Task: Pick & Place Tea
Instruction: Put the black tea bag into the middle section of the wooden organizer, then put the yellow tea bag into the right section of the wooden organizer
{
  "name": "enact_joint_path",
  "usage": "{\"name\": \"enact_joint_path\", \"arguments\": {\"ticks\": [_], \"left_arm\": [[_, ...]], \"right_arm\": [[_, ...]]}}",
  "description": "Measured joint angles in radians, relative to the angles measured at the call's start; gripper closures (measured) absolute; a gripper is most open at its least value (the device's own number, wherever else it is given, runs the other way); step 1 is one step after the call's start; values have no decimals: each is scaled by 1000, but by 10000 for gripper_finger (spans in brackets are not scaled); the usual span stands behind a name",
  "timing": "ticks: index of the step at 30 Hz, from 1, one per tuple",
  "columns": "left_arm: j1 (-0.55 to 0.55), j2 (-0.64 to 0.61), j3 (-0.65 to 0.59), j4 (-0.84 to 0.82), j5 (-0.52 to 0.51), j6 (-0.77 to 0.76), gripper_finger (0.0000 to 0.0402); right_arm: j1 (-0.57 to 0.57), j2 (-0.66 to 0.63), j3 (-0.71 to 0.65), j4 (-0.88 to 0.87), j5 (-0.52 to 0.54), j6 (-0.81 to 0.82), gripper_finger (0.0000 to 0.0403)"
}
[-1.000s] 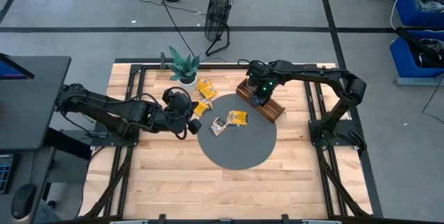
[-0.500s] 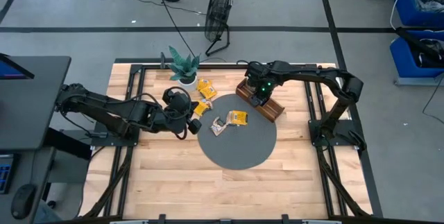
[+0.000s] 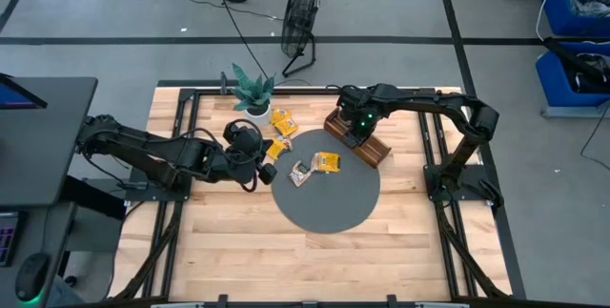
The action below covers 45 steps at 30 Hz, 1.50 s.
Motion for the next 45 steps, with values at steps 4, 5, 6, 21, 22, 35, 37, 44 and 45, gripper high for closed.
{"name": "enact_joint_path", "arguments": {"ticks": [4,5,6,21,22,35,37,44,45], "left_arm": [[0,0,0,0,0,0,390],[0,0,0,0,0,0,390],[0,0,0,0,0,0,390],[0,0,0,-1,0,0,390],[0,0,0,-1,0,0,390],[6,0,0,-1,0,0,390],[6,0,0,0,0,0,390],[6,0,0,0,0,0,390],[6,0,0,-1,0,0,390]], "right_arm": [[0,-16,0,-12,-1,-1,274],[0,-26,0,-14,-1,-3,261],[0,-39,0,-14,-1,-7,248],[57,-209,27,22,-5,-83,203],[78,-222,32,31,-3,-94,205],[271,-148,3,192,-4,-178,193],[277,-104,3,204,-19,-166,185],[312,35,2,229,-4,-323,149],[316,51,2,225,5,-350,146]]}}
